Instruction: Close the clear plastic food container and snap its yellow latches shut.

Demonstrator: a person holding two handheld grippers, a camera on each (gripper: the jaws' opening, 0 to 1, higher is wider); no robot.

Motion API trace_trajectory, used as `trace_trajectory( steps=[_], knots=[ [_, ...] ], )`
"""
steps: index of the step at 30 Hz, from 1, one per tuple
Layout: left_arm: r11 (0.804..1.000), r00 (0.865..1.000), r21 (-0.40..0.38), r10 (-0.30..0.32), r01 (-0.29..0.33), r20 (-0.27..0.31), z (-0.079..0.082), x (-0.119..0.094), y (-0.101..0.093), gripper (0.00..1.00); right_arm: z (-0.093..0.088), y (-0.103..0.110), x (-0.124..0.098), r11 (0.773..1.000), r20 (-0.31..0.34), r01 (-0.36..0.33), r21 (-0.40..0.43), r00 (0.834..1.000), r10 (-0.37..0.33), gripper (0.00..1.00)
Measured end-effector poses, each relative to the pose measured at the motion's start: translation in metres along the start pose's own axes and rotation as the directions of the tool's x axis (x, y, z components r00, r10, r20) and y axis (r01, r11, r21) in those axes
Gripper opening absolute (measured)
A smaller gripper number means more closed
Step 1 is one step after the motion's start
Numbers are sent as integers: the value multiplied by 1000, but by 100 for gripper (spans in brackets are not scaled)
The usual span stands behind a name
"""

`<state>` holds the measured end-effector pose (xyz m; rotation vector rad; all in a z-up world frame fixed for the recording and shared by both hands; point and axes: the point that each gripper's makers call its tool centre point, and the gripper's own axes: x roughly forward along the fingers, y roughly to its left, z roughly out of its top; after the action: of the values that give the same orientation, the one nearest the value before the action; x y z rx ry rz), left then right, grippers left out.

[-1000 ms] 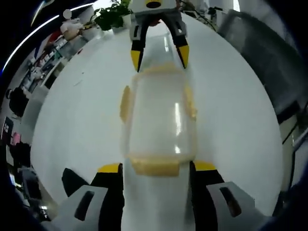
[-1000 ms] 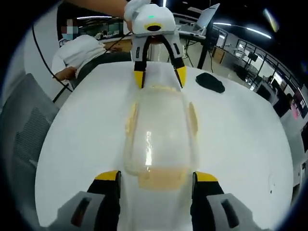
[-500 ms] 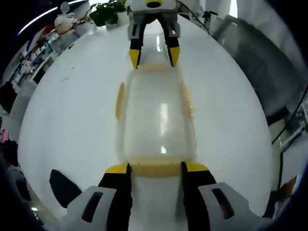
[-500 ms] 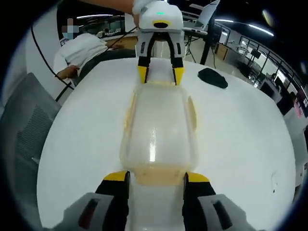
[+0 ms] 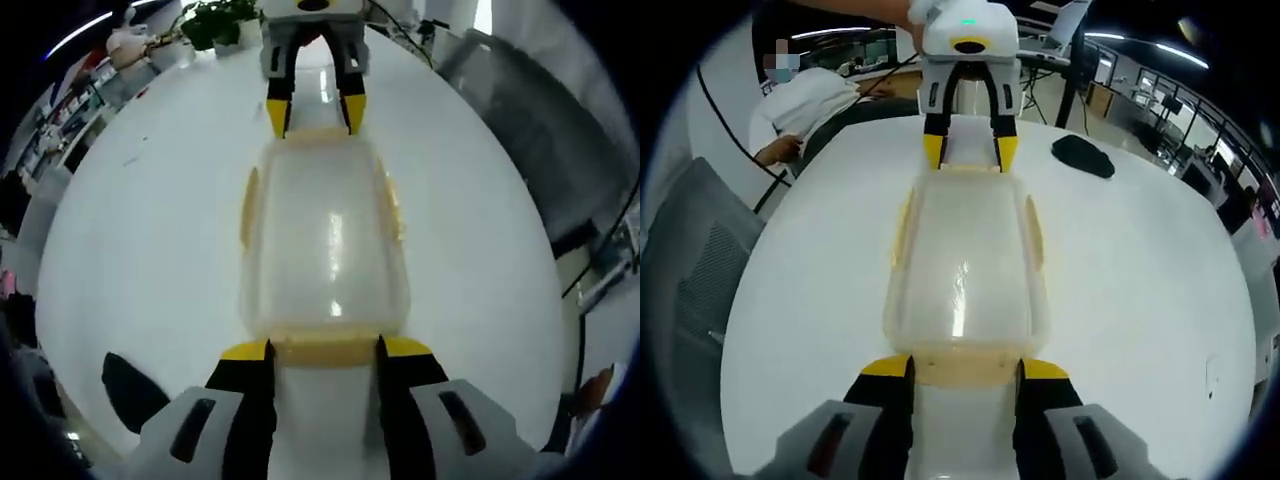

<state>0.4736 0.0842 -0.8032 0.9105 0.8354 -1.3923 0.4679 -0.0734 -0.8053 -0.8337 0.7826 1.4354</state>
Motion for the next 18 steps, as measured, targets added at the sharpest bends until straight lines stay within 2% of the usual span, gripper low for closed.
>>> trace_trajectory(
  steps=[6, 16, 18],
  knots=[
    [1000, 999, -3, 4, -4, 34, 1, -2, -1, 38, 0, 1, 0, 1000, -18, -1, 2, 1000, 1, 36],
    [999, 999, -28, 47, -47, 1, 2, -4, -1, 37, 0, 0, -1, 1000, -33, 1, 8, 999, -1, 34],
    [998, 998, -42, 55, -56, -21, 2, -4, 0, 37, 0, -1, -2, 1000, -34, 12, -8, 999, -13, 34]
  ],
)
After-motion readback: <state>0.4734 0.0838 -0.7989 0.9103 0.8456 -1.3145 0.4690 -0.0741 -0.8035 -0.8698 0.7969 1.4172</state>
